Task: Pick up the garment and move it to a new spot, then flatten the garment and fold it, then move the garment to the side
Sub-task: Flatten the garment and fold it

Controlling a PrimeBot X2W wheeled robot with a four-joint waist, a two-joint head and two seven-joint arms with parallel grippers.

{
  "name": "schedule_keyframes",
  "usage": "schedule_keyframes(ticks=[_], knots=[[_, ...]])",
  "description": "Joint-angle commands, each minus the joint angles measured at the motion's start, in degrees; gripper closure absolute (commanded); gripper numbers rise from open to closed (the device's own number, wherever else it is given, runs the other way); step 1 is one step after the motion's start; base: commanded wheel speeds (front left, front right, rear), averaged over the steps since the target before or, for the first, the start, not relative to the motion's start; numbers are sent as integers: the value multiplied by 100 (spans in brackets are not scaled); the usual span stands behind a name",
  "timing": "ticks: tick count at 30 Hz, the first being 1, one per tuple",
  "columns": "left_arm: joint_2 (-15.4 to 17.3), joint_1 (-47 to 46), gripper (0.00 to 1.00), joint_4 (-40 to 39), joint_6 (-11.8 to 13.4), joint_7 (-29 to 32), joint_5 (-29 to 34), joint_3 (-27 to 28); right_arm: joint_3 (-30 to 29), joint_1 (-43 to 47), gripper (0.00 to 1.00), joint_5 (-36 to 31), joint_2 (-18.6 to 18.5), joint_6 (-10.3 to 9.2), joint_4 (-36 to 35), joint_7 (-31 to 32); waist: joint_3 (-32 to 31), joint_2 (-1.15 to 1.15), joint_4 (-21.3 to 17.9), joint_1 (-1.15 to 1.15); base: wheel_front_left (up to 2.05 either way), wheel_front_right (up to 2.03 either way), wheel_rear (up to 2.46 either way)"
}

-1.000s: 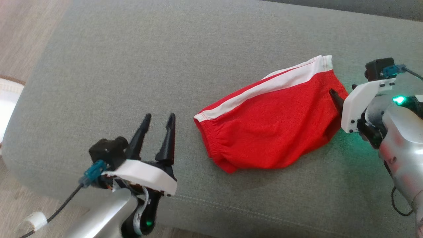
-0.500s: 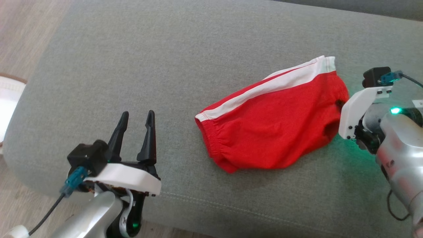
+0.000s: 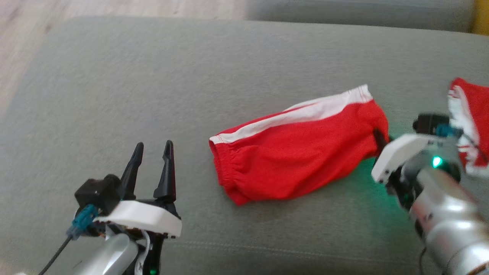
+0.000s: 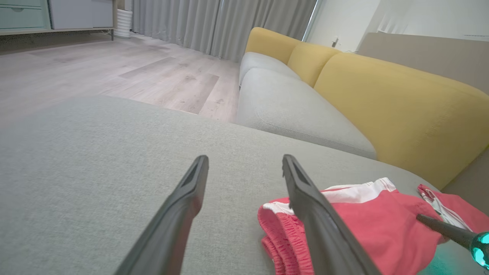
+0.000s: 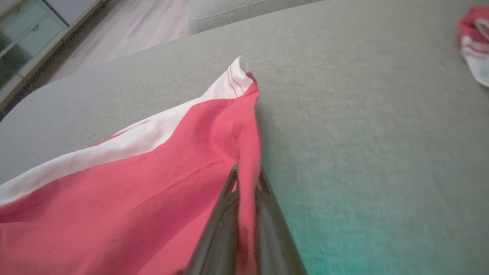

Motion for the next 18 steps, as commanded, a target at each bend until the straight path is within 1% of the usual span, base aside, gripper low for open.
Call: schedule_keyframes(ticks=[1, 5, 6, 8, 13, 18], knots=[[188, -145, 0, -176, 13, -84, -44, 303, -32, 150, 100, 118, 79, 37, -157, -228, -201, 0, -294, 0, 0, 0, 0], [177, -19, 0, -221, 8, -91, -83, 350, -190, 543, 100, 267, 168, 37, -256, -721, -354, 0, -533, 0, 0, 0, 0], [161, 43, 0, -227, 12, -96, -78, 376, -279, 750, 100, 352, 241, 37, -290, -891, -435, 0, -622, 0, 0, 0, 0], [146, 106, 0, -228, 13, -100, -56, 387, -360, 940, 100, 412, 301, 37, -309, -1010, -513, 0, -681, 0, 0, 0, 0], [113, 235, 0, -231, 27, -108, -6, 437, -548, 1222, 100, 448, 410, 37, -360, -1196, -618, 0, -718, 0, 0, 0, 0], [86, 386, 0, -224, 52, -113, 63, 501, -726, 1375, 100, 374, 468, 37, -394, -1265, -712, 0, -625, 0, 0, 0, 0]])
